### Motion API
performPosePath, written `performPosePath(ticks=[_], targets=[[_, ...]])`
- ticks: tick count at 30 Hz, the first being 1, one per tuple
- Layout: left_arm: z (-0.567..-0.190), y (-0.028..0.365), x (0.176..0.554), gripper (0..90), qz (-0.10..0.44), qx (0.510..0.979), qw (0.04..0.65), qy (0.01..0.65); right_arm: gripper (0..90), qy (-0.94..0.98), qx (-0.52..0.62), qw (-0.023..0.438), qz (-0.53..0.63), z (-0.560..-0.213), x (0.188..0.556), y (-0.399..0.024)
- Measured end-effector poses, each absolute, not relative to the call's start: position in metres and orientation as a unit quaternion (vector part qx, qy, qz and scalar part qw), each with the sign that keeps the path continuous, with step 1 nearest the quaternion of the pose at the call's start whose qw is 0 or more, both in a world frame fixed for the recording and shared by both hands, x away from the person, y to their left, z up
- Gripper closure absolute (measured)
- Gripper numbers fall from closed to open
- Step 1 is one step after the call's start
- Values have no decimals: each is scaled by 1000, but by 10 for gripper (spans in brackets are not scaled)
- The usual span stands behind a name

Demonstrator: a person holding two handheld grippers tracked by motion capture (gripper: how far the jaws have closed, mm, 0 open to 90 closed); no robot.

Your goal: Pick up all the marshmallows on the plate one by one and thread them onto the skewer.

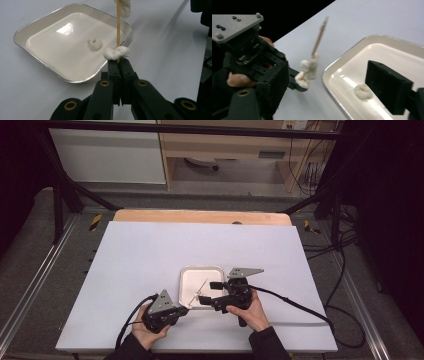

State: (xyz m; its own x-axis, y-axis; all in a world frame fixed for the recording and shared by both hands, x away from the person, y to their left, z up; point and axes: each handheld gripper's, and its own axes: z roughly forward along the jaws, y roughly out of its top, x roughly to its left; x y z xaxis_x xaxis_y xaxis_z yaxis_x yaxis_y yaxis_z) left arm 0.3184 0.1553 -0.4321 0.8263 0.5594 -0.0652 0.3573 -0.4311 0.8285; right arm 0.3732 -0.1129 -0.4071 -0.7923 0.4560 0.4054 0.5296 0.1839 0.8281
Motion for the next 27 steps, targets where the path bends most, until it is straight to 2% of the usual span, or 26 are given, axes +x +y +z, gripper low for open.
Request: performPosePath(ticks=[2, 7, 15, 18, 24, 27], targets=[[-431, 159, 319, 886, 108, 835, 463, 278, 141, -770, -323, 14, -550, -406, 374, -117], [-429, 169, 321, 885, 110, 828, 469, 287, 144, -788, -333, -40, -517, -408, 379, -120], [-427, 177, 324, 885, 117, 820, 482, 286, 185, -819, -322, -70, -470, -418, 387, -104], [-427, 179, 324, 884, 115, 818, 486, 287, 231, -831, -313, -73, -454, -422, 390, -94], [-427, 180, 325, 885, 110, 817, 489, 286, 419, -850, -300, -71, -427, -437, 399, -82], [-427, 180, 325, 884, 110, 817, 489, 286, 477, -859, -294, -69, -414, -444, 401, -80]])
